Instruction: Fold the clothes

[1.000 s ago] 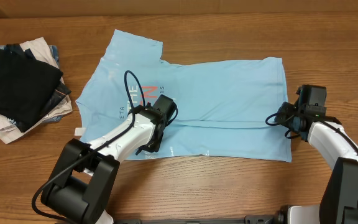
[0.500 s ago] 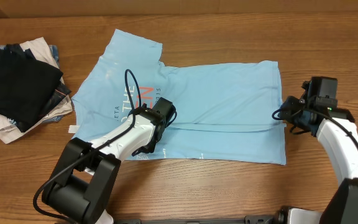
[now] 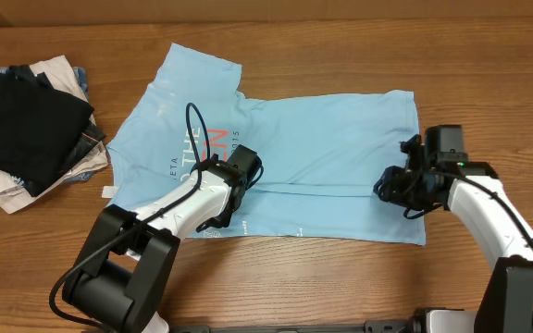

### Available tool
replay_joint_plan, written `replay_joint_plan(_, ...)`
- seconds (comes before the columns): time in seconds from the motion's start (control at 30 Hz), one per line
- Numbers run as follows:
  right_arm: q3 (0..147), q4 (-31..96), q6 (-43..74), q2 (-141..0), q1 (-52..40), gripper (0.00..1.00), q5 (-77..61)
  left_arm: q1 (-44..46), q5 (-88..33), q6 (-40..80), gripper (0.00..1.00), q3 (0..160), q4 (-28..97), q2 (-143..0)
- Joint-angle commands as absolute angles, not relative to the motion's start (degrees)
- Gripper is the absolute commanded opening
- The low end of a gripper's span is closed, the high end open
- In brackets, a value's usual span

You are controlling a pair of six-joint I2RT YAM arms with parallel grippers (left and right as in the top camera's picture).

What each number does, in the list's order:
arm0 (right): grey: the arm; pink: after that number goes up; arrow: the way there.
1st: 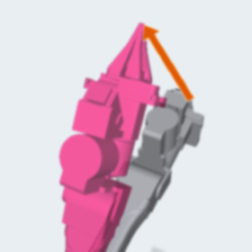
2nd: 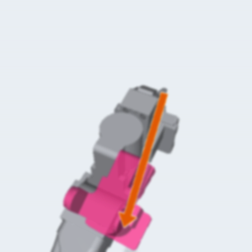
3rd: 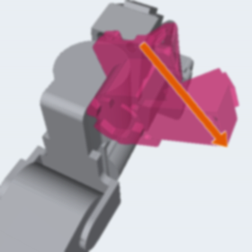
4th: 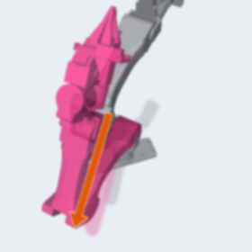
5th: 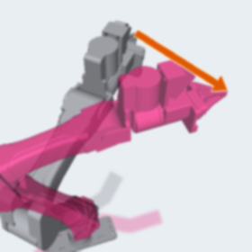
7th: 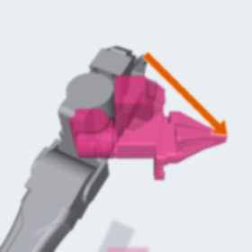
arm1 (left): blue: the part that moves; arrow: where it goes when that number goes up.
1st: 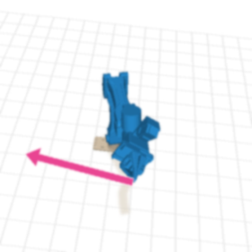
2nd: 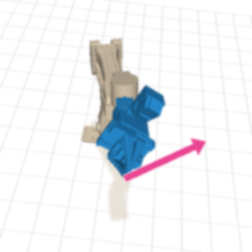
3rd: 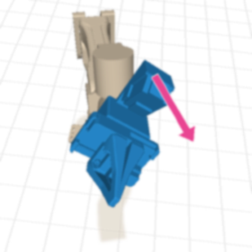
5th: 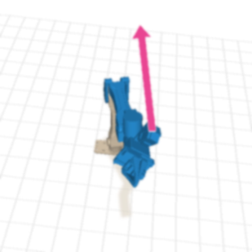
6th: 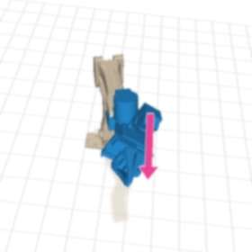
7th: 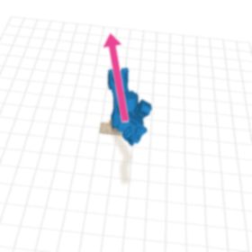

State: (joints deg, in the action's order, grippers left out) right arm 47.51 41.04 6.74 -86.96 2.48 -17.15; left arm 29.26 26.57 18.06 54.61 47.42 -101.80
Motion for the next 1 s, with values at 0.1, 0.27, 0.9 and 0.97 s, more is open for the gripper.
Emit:
replay_joint_plan(0.1,45.3,40.6,5.5,-89.5,2.0,0.41,-17.9,28.8,25.5,18.9,0.45,52.3,47.7,-104.5)
replay_joint_plan(0.27,42.7,37.8,5.5,-89.8,1.9,0.41,-17.6,28.8,25.4,18.9,0.46,52.3,47.7,-104.5)
replay_joint_plan(0.9,40.6,18.3,6.0,-89.8,1.9,0.51,-9.0,28.8,25.4,18.9,0.47,52.3,47.8,-104.5)
replay_joint_plan(0.97,40.6,18.2,6.0,-89.8,1.9,0.53,-7.9,28.8,25.4,18.9,0.47,52.3,47.8,-104.5)
